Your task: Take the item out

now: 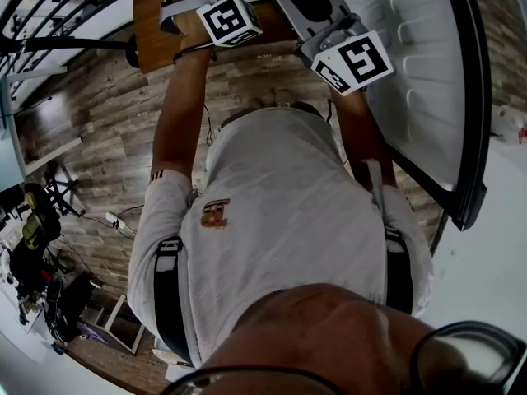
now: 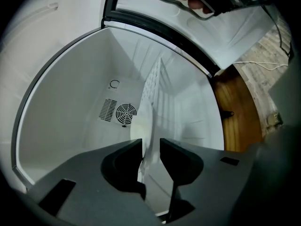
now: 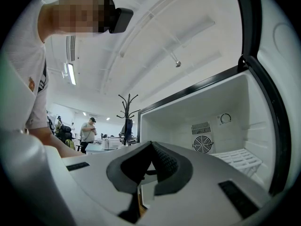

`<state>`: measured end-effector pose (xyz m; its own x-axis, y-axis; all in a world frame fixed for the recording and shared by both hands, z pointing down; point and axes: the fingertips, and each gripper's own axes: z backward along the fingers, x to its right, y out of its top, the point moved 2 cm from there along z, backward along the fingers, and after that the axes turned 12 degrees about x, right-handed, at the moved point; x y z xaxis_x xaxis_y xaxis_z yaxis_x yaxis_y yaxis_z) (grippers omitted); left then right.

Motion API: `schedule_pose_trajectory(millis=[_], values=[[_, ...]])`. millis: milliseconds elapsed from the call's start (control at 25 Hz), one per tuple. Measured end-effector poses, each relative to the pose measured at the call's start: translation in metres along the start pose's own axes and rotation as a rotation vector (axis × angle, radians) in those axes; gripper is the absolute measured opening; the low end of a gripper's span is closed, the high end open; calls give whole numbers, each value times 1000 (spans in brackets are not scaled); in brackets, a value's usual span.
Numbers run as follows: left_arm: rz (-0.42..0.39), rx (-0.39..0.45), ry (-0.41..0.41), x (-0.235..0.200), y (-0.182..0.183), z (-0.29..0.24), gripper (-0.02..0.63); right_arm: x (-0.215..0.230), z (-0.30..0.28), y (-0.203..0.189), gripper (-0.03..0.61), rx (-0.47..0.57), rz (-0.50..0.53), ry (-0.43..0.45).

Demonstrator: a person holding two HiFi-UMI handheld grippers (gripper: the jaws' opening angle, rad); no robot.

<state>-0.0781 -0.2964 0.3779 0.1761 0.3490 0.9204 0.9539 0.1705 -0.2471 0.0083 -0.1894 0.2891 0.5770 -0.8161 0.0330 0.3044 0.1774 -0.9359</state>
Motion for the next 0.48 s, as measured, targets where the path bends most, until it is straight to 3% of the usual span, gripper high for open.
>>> schedule_pose_trajectory(millis=[200, 480], values=[[-10, 15, 14, -2, 0, -2, 81, 3, 2, -2, 34, 1, -3, -7], [-8, 41, 28, -4, 3, 1, 78, 5, 3, -2, 34, 0, -3, -10]])
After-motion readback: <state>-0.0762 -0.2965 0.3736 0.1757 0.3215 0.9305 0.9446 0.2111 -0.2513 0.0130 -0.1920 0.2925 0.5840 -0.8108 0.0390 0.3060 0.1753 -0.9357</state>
